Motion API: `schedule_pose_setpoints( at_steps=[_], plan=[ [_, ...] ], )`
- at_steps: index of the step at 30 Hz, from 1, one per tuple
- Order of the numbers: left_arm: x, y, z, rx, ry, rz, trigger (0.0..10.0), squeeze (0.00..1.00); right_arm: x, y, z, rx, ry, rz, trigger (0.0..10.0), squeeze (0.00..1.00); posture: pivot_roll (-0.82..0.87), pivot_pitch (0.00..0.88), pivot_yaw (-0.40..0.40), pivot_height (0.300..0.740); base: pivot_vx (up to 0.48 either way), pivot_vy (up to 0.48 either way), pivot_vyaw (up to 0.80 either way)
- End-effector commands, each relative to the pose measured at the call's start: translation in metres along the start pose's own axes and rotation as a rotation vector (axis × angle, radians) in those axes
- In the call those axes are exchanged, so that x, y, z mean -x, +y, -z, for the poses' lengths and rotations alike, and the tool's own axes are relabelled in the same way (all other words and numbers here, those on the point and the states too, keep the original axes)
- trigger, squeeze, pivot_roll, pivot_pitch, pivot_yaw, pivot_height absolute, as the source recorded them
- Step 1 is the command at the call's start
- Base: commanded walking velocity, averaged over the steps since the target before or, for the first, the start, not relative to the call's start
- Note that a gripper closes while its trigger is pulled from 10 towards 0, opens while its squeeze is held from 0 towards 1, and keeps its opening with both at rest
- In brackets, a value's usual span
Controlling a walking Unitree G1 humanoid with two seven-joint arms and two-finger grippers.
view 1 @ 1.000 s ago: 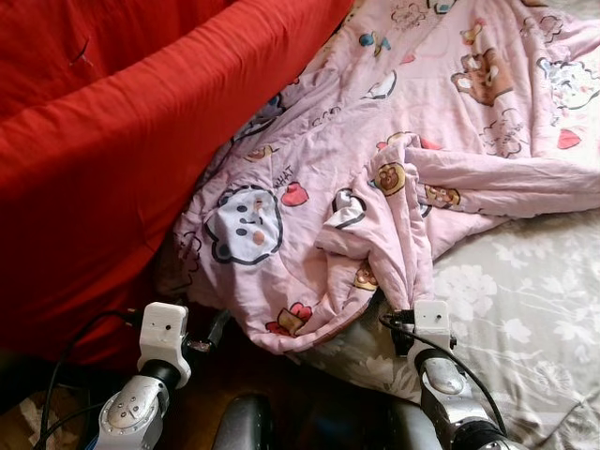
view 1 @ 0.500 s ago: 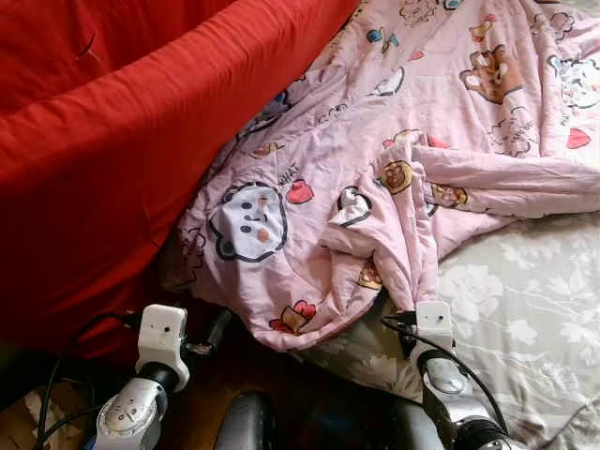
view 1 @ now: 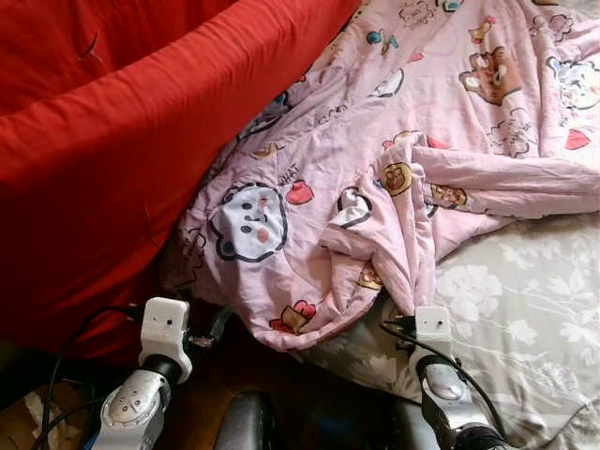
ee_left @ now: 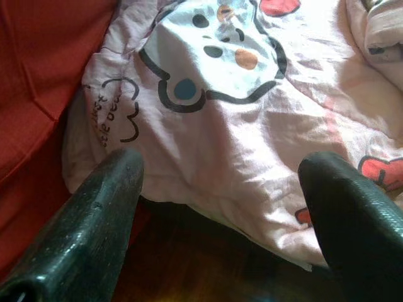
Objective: Clean up the room
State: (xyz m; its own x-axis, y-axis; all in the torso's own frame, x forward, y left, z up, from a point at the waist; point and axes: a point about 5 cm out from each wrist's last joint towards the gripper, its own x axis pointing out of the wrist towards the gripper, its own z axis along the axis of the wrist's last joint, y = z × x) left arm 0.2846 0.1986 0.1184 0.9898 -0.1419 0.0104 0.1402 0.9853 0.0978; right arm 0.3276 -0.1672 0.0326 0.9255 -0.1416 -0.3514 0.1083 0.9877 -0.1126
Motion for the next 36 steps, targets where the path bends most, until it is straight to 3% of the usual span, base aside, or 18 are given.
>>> schedule_pose_setpoints(
  at_steps=[1,8,17,18,19,20,26,36],
  plan=[
    [0.002,0.002,0.010,-0.003,0.034,-0.017,10.0,0.00,0.005,0.003,0.014,-0.013,0.040,-0.009,0.0,0.00,0.10,0.330,0.075,0.614,0.000,0.000,0.00],
    [-0.007,0.004,0.009,-0.002,0.020,-0.033,10.0,0.00,0.004,0.004,0.008,-0.030,-0.005,-0.010,0.0,0.00,0.09,0.289,0.063,0.614,0.000,0.000,0.00],
    [-0.027,0.001,0.008,0.014,-0.012,-0.043,10.0,0.00,0.012,-0.010,0.011,-0.097,-0.120,0.023,0.0,0.00,0.04,0.217,0.042,0.614,0.000,0.000,0.00],
    [-0.027,0.001,0.008,0.014,-0.013,-0.044,10.0,0.00,0.012,-0.011,0.008,-0.106,-0.138,0.023,8.0,0.00,0.03,0.213,0.041,0.614,0.000,0.000,0.00],
    [-0.028,0.001,0.008,0.014,-0.013,-0.045,10.0,0.00,0.012,-0.012,0.006,-0.114,-0.155,0.024,8.0,0.00,0.03,0.211,0.041,0.614,0.000,0.000,0.00],
    [-0.029,0.001,0.009,0.014,-0.012,-0.045,10.0,0.00,0.012,-0.013,0.004,-0.120,-0.161,0.024,10.0,0.00,0.02,0.209,0.041,0.614,0.000,0.000,0.00],
    [-0.034,0.001,0.008,-0.006,-0.030,-0.040,10.0,0.00,0.009,-0.016,-0.015,-0.186,-0.257,0.023,10.0,0.00,0.02,0.195,0.037,0.614,0.000,0.000,0.00],
    [-0.036,0.002,0.008,-0.006,-0.037,-0.044,10.0,0.00,0.009,-0.015,-0.019,-0.185,-0.270,0.015,10.0,0.00,0.02,0.188,0.035,0.634,0.000,0.000,0.00]
  ],
)
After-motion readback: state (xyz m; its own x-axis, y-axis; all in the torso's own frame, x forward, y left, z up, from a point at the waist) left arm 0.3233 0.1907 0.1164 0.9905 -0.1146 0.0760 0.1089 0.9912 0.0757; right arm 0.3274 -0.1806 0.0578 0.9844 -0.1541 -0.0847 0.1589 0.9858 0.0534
